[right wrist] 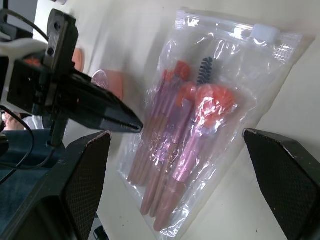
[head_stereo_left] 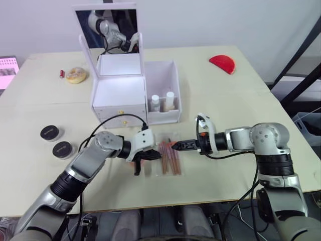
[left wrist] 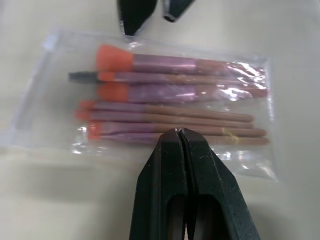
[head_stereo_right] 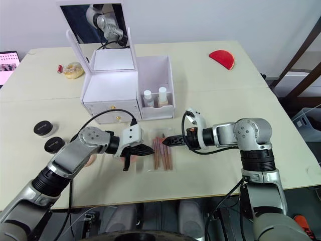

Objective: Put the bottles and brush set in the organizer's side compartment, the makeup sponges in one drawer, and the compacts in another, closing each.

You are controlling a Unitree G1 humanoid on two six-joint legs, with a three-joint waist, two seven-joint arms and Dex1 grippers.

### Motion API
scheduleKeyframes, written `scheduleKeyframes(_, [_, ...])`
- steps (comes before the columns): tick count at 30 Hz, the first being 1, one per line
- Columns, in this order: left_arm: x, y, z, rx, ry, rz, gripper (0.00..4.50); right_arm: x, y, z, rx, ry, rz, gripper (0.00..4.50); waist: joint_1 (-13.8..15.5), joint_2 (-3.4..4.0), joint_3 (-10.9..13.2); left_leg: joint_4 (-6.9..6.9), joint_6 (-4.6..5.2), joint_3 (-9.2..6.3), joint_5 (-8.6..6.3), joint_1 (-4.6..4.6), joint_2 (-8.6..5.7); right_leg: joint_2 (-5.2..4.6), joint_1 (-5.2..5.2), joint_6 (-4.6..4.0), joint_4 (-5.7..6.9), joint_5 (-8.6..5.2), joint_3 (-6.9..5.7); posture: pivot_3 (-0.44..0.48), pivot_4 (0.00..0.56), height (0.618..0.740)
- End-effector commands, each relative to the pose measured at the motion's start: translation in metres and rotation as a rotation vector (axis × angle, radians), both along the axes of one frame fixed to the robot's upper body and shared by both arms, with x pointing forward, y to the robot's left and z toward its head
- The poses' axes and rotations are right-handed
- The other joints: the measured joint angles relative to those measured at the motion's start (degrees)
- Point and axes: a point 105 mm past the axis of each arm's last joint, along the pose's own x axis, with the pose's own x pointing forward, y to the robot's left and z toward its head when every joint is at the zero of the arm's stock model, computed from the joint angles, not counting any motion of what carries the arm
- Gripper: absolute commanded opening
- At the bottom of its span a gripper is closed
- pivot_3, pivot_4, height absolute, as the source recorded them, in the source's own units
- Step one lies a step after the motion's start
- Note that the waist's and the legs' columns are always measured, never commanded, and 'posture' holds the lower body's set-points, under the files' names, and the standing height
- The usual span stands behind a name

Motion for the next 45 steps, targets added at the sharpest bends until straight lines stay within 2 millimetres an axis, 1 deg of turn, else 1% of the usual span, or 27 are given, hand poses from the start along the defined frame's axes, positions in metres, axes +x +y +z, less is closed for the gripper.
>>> scheduleKeyframes(1, [-0.001,-0.004,0.003,0.010,-0.021,-0.024,0.05,-0.010,0.004,-0.011,-0.022,0.051,0.027,4.50,0.03,0.00,0.00,-0.01,0.01,-0.01,0.00,0.00,0.00,0.01,-0.01,-0.01,0.00,0.01,0.00,0.000,0.150,0.739])
scheduleKeyframes(8, [-0.006,-0.002,-0.002,0.048,-0.004,-0.038,0.05,-0.014,0.009,-0.011,-0.025,0.039,0.039,4.50,0.10,0.00,0.00,-0.01,0.02,-0.01,-0.01,-0.04,0.01,0.01,-0.03,0.00,-0.04,-0.01,0.00,0.000,0.150,0.739])
scheduleKeyframes(18, [-0.009,-0.002,-0.003,0.049,-0.001,-0.041,0.05,-0.017,0.013,-0.013,-0.023,0.041,0.043,4.50,0.11,0.00,0.00,-0.02,0.03,-0.01,-0.02,-0.06,0.01,0.01,-0.05,0.01,-0.08,-0.02,0.00,0.000,0.150,0.739])
scheduleKeyframes(21, [-0.009,-0.002,-0.003,0.049,0.000,-0.043,0.00,-0.016,0.013,-0.014,-0.024,0.044,0.035,3.62,0.16,0.00,0.00,-0.03,0.04,-0.01,-0.02,-0.07,0.02,0.01,-0.06,0.00,-0.08,-0.02,0.00,0.000,0.150,0.739])
scheduleKeyframes(26, [-0.010,-0.002,-0.003,0.048,0.002,-0.047,0.00,-0.014,0.012,-0.013,-0.020,0.043,0.022,1.14,0.22,0.02,0.01,-0.03,0.04,-0.01,-0.03,-0.14,0.02,0.01,-0.12,0.00,-0.09,-0.02,0.00,0.000,0.150,0.739])
scheduleKeyframes(28, [-0.010,-0.002,-0.003,0.048,0.002,-0.047,0.00,-0.013,0.011,-0.012,-0.018,0.042,0.018,0.03,0.22,0.03,0.02,-0.04,0.05,0.00,-0.03,-0.17,0.02,0.01,-0.14,0.00,-0.10,-0.01,0.00,0.000,0.150,0.739])
scheduleKeyframes(36, [-0.009,-0.001,-0.002,0.045,-0.003,-0.043,0.00,-0.010,0.007,-0.008,-0.006,0.039,0.003,0.03,0.32,0.03,0.02,-0.03,0.05,0.00,-0.03,-0.16,0.02,0.01,-0.14,0.01,-0.11,-0.02,0.00,0.000,0.150,0.739])
scheduleKeyframes(42, [-0.003,-0.005,0.008,0.006,-0.038,-0.033,0.00,-0.007,0.005,-0.004,0.011,0.036,-0.005,0.03,0.32,0.03,0.04,-0.03,0.05,0.00,-0.03,-0.19,0.02,0.01,-0.15,0.01,-0.13,-0.02,0.00,0.000,0.150,0.739])
scheduleKeyframes(45, [-0.001,-0.007,0.017,-0.042,-0.035,-0.024,0.84,-0.006,0.004,-0.003,0.014,0.035,-0.010,0.00,0.34,0.04,0.05,-0.03,0.05,0.00,-0.03,-0.21,0.02,0.01,-0.18,0.01,-0.13,-0.02,0.00,0.000,0.150,0.739])
